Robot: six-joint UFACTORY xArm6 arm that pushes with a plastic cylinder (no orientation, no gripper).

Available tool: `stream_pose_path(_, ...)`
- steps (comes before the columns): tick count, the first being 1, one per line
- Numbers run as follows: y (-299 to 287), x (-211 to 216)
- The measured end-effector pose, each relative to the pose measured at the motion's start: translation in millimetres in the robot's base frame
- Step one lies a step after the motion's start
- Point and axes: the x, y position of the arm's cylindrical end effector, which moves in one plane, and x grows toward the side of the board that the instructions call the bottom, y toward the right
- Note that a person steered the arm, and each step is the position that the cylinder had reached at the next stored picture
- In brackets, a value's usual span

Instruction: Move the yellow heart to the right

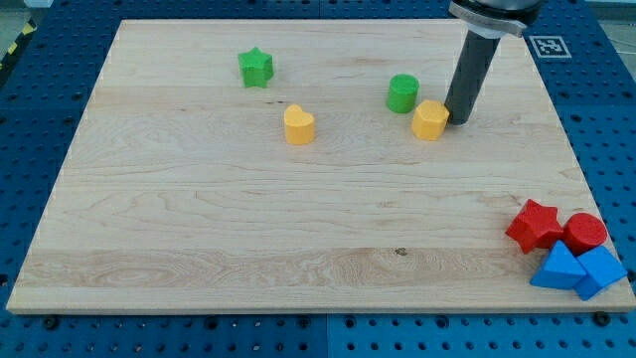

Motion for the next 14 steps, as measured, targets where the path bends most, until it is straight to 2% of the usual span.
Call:
stream_pose_path(2, -18, 4)
stream_pose_path(4, 6, 27)
stream_pose_path(5, -11, 55)
stream_pose_path(7, -86, 76)
stream_pose_path(8, -108, 103)
stream_pose_path(9, -114, 109)
stream_pose_path(12, -169, 112)
stream_pose_path(14, -219, 69)
